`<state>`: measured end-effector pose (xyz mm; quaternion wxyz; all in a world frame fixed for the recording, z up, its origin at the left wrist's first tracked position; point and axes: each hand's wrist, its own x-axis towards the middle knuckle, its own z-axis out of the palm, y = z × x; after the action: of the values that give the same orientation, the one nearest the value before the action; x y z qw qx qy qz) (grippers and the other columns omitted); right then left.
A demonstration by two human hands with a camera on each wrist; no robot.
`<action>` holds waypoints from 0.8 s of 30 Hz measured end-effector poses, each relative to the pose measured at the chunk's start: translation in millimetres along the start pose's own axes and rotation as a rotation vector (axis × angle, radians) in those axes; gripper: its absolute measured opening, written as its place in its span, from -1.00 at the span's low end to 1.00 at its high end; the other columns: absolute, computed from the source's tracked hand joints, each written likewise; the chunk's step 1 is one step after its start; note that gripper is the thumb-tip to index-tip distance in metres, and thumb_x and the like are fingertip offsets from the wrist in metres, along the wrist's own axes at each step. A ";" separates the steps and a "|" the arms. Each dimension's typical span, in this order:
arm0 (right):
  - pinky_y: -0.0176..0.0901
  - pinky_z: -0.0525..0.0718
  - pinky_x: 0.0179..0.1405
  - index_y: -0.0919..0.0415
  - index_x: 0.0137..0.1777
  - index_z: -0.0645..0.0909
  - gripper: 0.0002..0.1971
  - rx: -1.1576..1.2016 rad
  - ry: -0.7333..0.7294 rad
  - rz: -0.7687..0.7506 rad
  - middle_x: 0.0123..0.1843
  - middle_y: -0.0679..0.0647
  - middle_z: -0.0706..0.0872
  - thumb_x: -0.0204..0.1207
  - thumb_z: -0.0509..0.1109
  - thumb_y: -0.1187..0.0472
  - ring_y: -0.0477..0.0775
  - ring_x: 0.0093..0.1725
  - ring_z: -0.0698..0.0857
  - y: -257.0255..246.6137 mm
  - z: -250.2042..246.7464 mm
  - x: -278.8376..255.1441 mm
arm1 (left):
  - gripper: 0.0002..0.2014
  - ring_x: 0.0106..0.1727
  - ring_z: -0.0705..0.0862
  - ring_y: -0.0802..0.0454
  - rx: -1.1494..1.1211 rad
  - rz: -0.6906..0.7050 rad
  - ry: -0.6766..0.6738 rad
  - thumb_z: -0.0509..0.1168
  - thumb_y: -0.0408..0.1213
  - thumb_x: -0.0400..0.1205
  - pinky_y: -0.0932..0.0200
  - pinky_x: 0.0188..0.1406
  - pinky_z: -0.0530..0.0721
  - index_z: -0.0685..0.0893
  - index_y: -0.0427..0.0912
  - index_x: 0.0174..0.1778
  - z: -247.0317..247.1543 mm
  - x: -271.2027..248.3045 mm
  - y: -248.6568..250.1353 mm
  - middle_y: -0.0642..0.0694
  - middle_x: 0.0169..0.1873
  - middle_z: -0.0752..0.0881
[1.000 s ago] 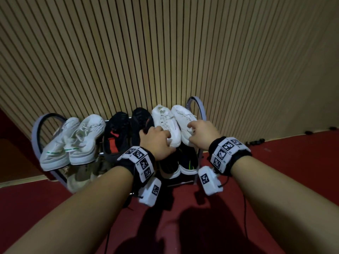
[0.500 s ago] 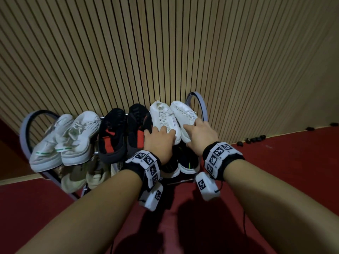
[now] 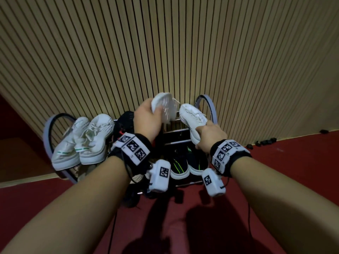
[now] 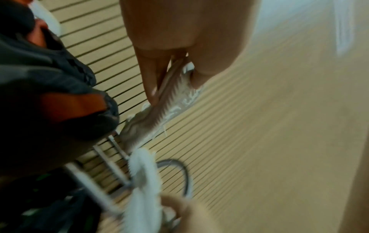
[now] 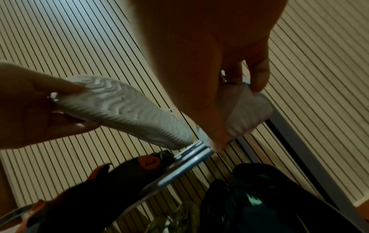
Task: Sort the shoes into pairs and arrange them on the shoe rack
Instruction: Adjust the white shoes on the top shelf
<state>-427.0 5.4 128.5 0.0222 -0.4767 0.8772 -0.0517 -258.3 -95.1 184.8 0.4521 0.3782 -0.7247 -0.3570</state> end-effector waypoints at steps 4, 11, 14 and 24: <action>0.12 0.62 0.17 0.00 0.39 0.49 -0.40 0.056 0.071 0.002 0.30 0.14 0.48 0.37 0.47 -0.15 0.27 0.29 0.50 -4.8 -21.5 0.1 | -0.80 -0.10 0.82 0.00 -0.396 -0.174 0.004 0.29 -0.31 0.68 -0.05 -0.15 0.82 0.70 -0.22 0.18 -26.2 1.3 30.2 -0.11 -0.07 0.81; 0.11 0.54 0.38 -0.08 0.60 0.22 -0.11 0.500 0.285 -0.264 0.44 0.07 0.46 0.31 0.58 -0.12 0.15 0.43 0.46 -30.7 -47.7 -6.0 | -0.76 -0.05 0.82 -0.08 -0.630 -0.219 -0.023 0.24 -0.24 0.72 0.06 -0.19 0.82 0.62 -0.28 0.22 -53.7 -1.3 84.4 -0.22 0.03 0.79; 0.05 0.61 0.24 -0.07 0.46 0.35 -0.28 0.490 0.458 -0.278 0.29 0.02 0.52 0.31 0.57 -0.06 0.09 0.29 0.52 -34.6 -57.1 -13.1 | -0.76 -0.14 0.83 -0.04 -0.714 -0.258 -0.029 0.23 -0.23 0.72 0.12 -0.23 0.80 0.59 -0.30 0.20 -58.3 -3.5 95.7 -0.26 0.03 0.77; -0.13 0.51 -0.23 0.04 0.02 0.64 -0.84 0.644 0.455 -0.255 -0.23 -0.16 0.60 0.44 0.37 0.14 -0.04 -0.14 0.60 -23.1 -70.4 -19.5 | -0.55 -0.03 0.74 -0.05 -0.721 -0.305 -0.198 0.13 0.09 0.72 0.06 -0.11 0.74 0.60 -0.20 0.30 -42.1 -7.4 87.1 -0.10 -0.02 0.74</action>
<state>-403.3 14.1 200.9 -0.0309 -0.5267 0.7326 -0.4301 -236.7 -56.0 270.9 0.4258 0.2624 -0.5286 -0.6859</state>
